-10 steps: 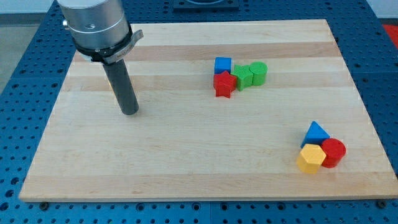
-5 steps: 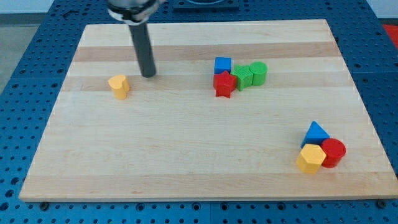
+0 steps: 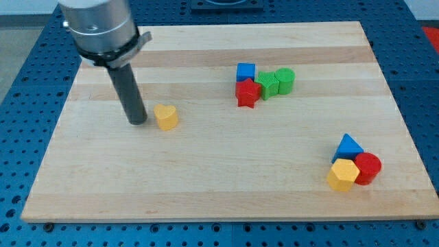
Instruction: Slide the yellow heart towards the bottom right
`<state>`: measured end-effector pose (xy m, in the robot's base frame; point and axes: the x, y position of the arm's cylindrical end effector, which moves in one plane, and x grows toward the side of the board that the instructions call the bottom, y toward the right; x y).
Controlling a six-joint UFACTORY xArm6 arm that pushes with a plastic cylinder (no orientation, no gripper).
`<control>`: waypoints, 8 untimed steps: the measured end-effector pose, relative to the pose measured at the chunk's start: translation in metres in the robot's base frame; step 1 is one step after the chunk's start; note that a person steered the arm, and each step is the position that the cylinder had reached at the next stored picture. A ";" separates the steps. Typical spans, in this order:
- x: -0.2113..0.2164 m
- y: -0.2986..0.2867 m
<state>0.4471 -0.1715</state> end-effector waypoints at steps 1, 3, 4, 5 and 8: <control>-0.015 -0.004; 0.006 0.079; 0.034 0.116; 0.053 0.143; 0.075 0.106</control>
<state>0.5224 -0.0659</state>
